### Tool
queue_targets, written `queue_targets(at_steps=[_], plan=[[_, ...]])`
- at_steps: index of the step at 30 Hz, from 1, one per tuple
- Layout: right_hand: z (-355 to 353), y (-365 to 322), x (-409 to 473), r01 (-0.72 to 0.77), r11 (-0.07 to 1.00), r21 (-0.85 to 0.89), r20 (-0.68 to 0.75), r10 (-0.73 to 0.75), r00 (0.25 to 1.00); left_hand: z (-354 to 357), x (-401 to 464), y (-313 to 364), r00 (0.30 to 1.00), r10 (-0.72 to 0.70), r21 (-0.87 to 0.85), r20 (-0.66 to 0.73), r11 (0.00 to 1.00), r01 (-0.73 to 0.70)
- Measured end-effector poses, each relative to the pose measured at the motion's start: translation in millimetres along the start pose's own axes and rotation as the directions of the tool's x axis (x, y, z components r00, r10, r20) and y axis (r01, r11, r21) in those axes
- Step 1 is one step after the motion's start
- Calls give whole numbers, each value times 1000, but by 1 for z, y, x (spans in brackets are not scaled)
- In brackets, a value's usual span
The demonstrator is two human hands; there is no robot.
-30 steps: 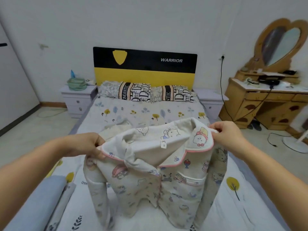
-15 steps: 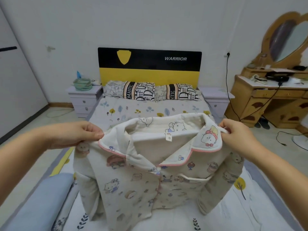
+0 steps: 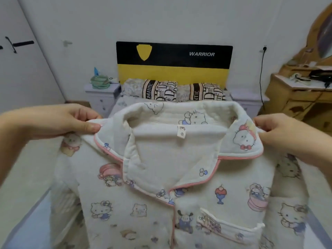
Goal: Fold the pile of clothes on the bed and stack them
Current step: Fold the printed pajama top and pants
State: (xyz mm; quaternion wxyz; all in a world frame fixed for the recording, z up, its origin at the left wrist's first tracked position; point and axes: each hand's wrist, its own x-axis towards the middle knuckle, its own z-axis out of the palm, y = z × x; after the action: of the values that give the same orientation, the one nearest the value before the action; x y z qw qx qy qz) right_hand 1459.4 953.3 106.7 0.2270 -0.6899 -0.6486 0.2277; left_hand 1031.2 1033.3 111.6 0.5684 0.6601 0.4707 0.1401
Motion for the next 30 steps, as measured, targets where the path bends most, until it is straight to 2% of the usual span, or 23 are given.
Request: queue_targets(at_steps=[4,7,13,19,22,25,30], plan=[[102,63,16,-142,987,-79,146,152,978,51,52,-82,987,-150,222,52,966,135],[177,113,13,-248,968,-38,198,250,948,92,87,-152,976,-216,315,-23,925,212],[257,159,19,-413,910,40,211,396,893,130,136,-239,955,-168,325,-245,913,245],[291,181,65,-443,891,103,195,418,887,123,192,-278,897,-100,393,-430,874,286],[303,194,102,-400,916,42,154,390,908,114,229,-286,885,-77,436,-459,849,300],[312,207,141,-372,928,33,41,370,928,106,267,-286,869,-57,450,-491,838,309],[331,228,197,-348,932,102,-144,360,922,97,327,-294,771,70,444,-633,849,287]])
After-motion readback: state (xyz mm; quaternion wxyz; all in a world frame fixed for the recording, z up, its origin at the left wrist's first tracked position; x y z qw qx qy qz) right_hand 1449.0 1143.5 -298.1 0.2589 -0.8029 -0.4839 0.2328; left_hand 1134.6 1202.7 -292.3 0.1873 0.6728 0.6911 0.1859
